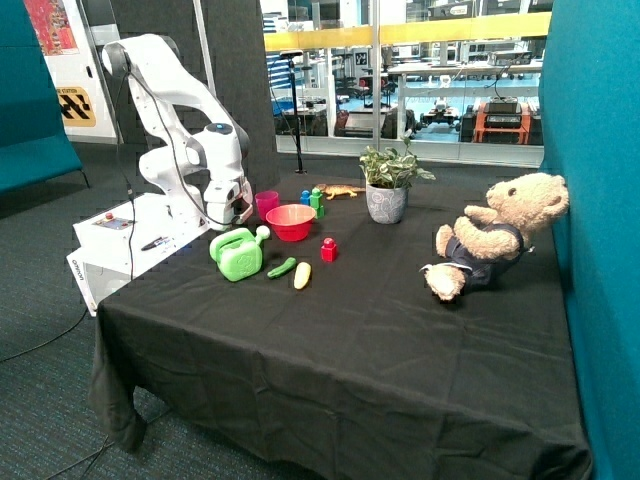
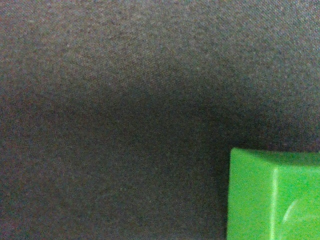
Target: Stack green blocks
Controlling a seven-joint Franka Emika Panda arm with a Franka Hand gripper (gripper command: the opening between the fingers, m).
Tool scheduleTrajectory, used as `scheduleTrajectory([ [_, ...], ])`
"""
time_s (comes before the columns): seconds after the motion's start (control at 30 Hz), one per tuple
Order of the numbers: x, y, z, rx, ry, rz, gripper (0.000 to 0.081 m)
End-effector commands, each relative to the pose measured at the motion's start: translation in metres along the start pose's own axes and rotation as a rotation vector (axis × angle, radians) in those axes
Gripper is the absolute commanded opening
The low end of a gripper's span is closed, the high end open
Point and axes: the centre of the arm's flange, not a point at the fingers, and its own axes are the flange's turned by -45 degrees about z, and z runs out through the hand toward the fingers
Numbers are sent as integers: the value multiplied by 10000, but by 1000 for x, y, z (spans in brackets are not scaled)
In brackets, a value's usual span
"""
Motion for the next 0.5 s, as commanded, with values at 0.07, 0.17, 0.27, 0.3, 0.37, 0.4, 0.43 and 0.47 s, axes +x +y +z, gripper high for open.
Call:
scheduleTrajectory([
  [0.07, -5, -1, 4, -24, 51, -16, 552],
  [0.17, -6, -1, 4, -24, 51, -14, 551],
  [0.27, -6, -1, 5, -24, 51, -14, 566],
  [0.3, -5, -1, 5, -24, 51, 3, 582],
  [0.37, -5, 0, 6, -24, 51, 10, 547],
  [0.4, -5, 0, 6, -24, 51, 23, 539],
  [0.43, -4, 0, 6, -24, 51, 21, 555],
  [0.47, -4, 0, 6, -24, 51, 13, 561],
])
